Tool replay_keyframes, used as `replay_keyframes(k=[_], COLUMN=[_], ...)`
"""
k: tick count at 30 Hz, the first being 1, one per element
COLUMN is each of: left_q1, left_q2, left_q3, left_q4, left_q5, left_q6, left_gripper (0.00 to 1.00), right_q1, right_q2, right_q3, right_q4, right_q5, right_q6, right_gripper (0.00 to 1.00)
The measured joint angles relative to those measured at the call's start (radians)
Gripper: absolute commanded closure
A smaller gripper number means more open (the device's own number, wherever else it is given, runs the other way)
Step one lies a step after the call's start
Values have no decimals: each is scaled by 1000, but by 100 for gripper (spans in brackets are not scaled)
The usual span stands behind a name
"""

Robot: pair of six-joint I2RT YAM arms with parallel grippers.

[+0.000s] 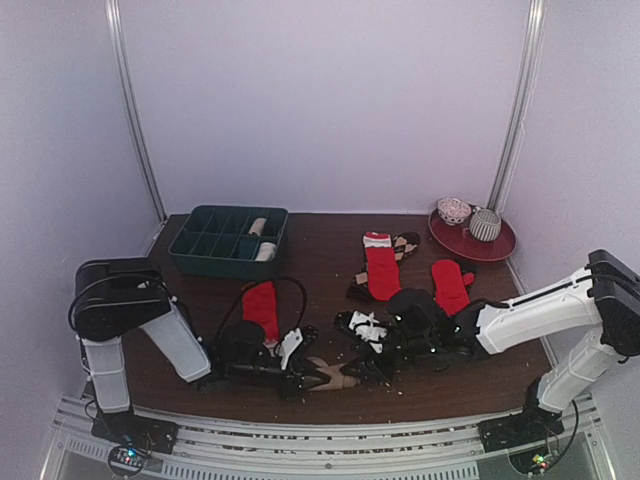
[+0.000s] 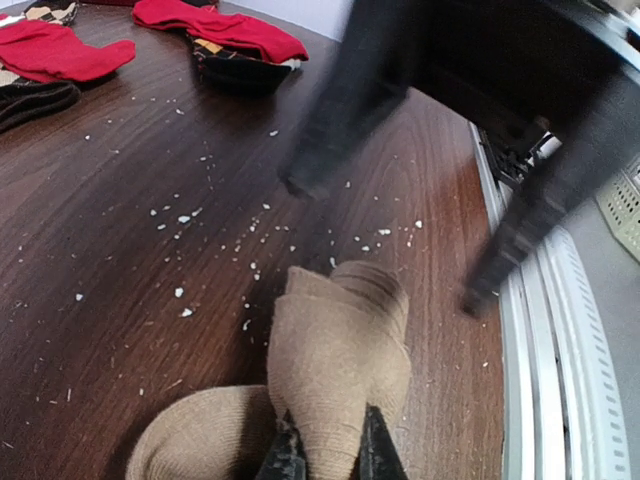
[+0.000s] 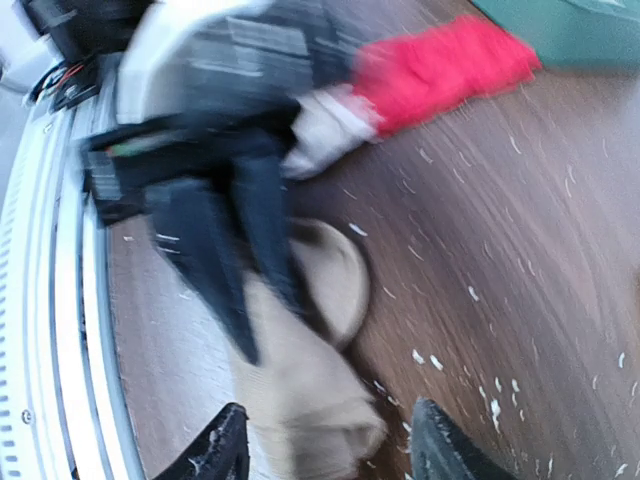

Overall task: Roll the socks
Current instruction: Roll a pair of socks at the center of the board.

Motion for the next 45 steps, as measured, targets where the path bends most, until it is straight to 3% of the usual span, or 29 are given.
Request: replay_keyframes(k=[6,18,22,29,35,39,45], left_q1=[2,5,5,10,11,4,-10], left_q2=[5,12,13,21,-29,-132,-342], left_q3=[1,-5,-5,-6,-37,-87,-162], left_q4=[12,23,27,47,10,-90,-276], left_q5=[2,13,14,22,-5,-48,-115], left_q6=[-23,-27,-27,-27,-9,31,117], left_gripper=[100,100,100,100,53,4,2], right_q1=[127,163,167,170,153,119,92], right_q2=[57,163,197,216,238,264,290], right_q3=[3,27,44,69,110,151,219], right_q4=[51,61,56,31,-1,-18,-106], right_q5=[105,298,310,288,233,154,77], right_q6=[-132,-218,-217,-209,-179,-159,-151], right_gripper=[39,40,46,74,80,81,81])
